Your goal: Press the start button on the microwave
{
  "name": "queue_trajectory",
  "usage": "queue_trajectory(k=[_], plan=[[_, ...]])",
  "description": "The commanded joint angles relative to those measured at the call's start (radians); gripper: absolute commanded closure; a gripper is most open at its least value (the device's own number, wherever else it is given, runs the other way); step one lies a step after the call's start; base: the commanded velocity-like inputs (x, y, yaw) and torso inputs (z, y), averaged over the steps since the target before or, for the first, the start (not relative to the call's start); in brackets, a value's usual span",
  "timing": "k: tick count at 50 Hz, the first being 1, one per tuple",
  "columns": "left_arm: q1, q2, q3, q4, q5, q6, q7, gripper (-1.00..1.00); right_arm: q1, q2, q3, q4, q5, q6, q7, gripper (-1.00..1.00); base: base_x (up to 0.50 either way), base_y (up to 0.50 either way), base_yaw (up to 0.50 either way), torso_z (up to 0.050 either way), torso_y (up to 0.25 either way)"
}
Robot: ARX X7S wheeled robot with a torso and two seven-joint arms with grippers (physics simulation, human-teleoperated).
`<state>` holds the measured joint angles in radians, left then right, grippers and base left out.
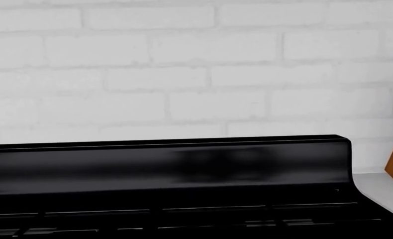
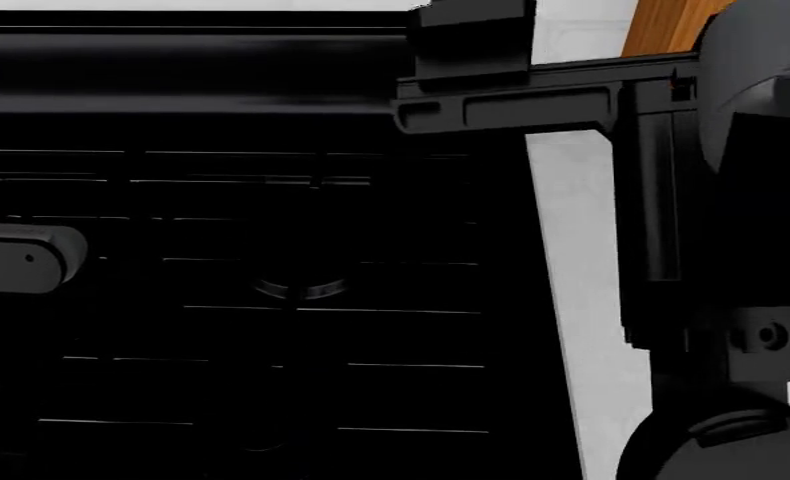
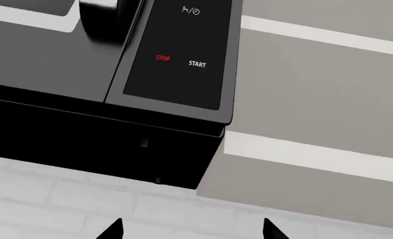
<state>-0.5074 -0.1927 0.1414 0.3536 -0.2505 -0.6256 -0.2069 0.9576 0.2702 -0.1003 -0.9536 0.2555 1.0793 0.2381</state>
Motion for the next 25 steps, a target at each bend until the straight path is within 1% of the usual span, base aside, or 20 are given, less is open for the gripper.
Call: queue_trajectory(k=[1,2,4,12,25], plan=[[0.003,-0.004,0.006,-0.004,-0.004,0.006,-0.005,-1.0,0.245,-0.01,0.009,0.011,0.061,0.176,-0.022,-1.0,0.0,0.0,0.0,0.0,0.0],[0.003,-0.004,0.006,-0.001,-0.005,0.004,-0.006,-1.0,0.276,-0.01,0.002,0.015,0.065,0.193,-0.024,1.0,0.0,0.0,0.0,0.0,0.0],[0.004,-0.005,0.009,-0.005,-0.005,0.007,-0.006,-1.0,0.322,-0.007,-0.012,0.016,0.071,0.224,-0.027,1.0,0.0,0.0,0.0,0.0,0.0],[0.003,-0.01,0.014,-0.01,-0.005,0.015,-0.008,-1.0,0.488,-0.041,0.009,0.005,0.114,0.387,-0.033,1.0,0.0,0.0,0.0,0.0,0.0],[-0.001,-0.015,0.019,-0.017,-0.007,0.022,-0.013,-1.0,0.599,-0.028,0.004,0.103,0.118,0.409,-0.036,1.0,0.0,0.0,0.0,0.0,0.0]])
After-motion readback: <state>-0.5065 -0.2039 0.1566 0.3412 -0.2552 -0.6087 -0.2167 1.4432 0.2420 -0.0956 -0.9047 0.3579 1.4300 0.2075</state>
